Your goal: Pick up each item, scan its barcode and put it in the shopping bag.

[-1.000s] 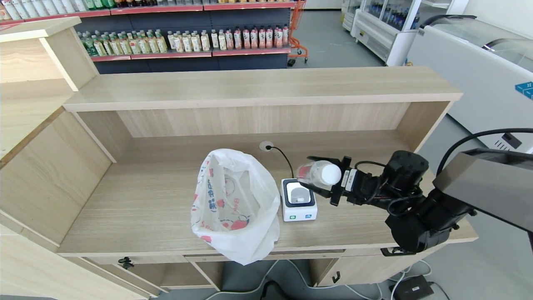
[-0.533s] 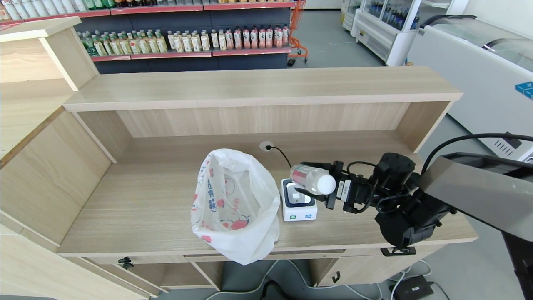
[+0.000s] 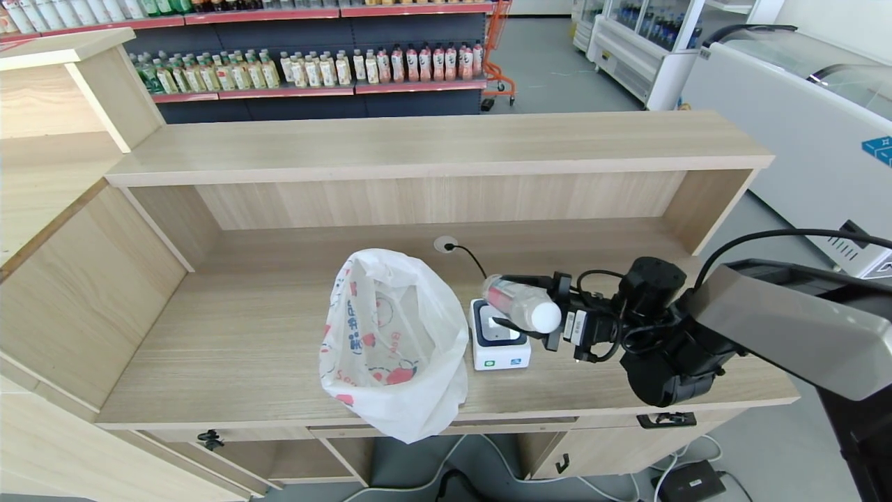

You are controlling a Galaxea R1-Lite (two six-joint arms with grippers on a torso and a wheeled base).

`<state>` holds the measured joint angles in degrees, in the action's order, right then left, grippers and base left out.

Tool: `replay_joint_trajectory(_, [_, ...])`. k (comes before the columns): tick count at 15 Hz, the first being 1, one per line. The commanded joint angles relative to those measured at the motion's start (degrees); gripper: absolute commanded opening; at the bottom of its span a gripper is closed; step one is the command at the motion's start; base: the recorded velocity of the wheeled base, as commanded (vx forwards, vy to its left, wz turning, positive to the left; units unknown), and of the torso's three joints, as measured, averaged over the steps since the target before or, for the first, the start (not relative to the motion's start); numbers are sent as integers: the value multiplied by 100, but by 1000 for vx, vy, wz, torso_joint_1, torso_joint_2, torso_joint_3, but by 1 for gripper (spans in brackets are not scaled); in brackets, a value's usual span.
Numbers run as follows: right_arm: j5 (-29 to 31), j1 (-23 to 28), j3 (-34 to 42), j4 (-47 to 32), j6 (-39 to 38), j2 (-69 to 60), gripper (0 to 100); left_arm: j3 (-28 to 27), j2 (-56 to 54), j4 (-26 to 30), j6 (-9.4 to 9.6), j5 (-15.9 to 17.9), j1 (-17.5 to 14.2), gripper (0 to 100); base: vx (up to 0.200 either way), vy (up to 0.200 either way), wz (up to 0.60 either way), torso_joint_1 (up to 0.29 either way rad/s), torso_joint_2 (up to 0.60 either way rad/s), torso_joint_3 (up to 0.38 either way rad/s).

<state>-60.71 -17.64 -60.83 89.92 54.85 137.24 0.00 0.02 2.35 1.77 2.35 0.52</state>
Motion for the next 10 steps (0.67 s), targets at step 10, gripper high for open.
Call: replay_joint_trajectory(10, [-152,41,-236,8,132,382,0,0,-2,2,-1,2,0,100,0,0,0,0,0,0])
